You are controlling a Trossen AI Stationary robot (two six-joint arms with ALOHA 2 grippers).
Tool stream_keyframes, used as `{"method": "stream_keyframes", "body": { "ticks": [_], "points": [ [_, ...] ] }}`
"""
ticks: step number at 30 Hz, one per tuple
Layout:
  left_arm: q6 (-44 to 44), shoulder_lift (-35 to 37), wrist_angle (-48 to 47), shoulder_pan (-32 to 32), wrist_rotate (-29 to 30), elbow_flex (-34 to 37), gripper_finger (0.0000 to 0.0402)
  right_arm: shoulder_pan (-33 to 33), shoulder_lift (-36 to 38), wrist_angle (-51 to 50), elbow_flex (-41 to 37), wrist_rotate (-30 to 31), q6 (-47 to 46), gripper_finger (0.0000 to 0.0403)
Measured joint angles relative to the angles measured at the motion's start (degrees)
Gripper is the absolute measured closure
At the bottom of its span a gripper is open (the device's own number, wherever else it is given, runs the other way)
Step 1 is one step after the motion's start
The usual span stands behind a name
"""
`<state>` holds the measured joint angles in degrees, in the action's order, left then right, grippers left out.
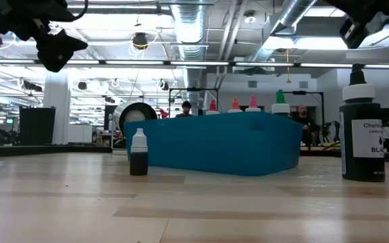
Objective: Pick & Place food coloring
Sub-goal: Put the big black food coloring bottle into the blue bin
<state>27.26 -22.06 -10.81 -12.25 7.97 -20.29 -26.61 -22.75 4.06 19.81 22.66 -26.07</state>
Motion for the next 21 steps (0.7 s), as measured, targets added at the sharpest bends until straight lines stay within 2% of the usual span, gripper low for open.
{"method": "stream_keyframes", "body": {
  "ticks": [8,17,21],
  "points": [
    [0.5,0.5,-1.0,0.0,0.0,0.0,0.0168,0.0,-15.0,-4.2,9.8,-9.2,-7.6,0.0289],
    [1.7,0.5,-2.3,0.0,0.0,0.0,0.0168,0.0,-30.0,-24.5,26.0,-11.7,-11.5,0.0289],
    [1.7,0.5,-2.3,0.0,0.0,0.0,0.0168,0.0,-35.6,-30.4,31.8,-14.1,-11.6,0.0289]
  ]
}}
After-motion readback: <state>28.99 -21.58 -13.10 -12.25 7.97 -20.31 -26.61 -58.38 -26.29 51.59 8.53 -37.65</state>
